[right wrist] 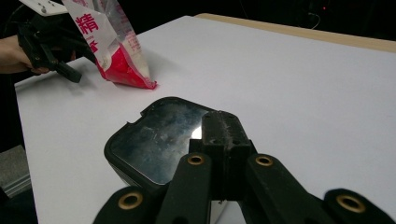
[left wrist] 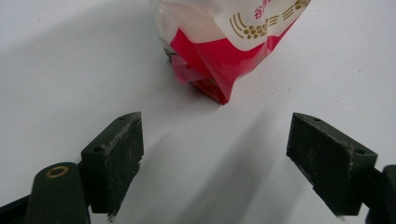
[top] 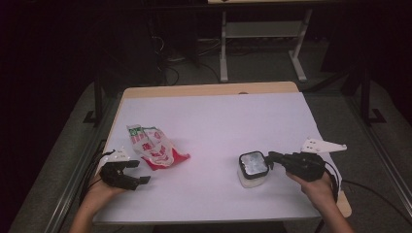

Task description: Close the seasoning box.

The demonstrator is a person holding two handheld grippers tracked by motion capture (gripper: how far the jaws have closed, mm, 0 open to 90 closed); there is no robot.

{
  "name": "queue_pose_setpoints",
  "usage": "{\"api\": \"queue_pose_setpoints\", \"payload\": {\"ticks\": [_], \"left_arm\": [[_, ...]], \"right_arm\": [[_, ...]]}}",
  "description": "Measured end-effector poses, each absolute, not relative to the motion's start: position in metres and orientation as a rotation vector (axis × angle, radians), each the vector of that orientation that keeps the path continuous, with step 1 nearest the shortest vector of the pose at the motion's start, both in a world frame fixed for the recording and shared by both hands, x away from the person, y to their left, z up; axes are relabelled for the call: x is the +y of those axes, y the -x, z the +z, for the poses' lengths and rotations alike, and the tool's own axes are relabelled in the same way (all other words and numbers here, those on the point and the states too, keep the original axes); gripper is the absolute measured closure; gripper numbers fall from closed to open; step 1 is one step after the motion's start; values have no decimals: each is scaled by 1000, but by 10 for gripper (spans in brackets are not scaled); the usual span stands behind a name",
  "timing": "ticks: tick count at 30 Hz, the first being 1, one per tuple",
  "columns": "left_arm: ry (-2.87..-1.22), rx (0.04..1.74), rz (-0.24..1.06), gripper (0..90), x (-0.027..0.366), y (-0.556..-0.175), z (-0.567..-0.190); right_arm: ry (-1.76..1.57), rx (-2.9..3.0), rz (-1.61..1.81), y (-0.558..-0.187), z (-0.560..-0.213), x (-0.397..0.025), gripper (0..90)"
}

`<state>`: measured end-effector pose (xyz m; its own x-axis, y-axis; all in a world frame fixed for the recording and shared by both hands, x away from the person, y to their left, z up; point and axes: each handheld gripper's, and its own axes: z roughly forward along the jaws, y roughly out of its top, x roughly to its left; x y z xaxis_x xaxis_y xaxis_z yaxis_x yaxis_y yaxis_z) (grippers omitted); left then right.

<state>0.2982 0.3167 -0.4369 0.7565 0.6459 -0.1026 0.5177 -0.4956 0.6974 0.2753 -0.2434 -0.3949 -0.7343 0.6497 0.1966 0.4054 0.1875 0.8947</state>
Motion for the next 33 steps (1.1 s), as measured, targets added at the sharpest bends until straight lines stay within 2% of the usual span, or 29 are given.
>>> {"api": "queue_pose_setpoints", "payload": {"ticks": [6, 16, 25, 29, 33], "left_arm": [[-2218, 855, 233, 185, 318, -299, -437], [-2209, 855, 225, 185, 318, -297, -439], [-2199, 849, 237, 184, 321, -297, -440], [-2190, 849, 249, 182, 323, -297, -439], [-2181, 855, 259, 181, 324, -296, -438]], "right_arm": [[-1050, 2184, 1548, -276, -396, -253, 887], [-1105, 2106, 1419, -279, -402, -271, 654], [-1167, 2084, 1334, -283, -422, -283, 456], [-1174, 2139, 1312, -290, -435, -287, 332], [-1180, 2220, 1242, -295, -447, -285, 271]]}}
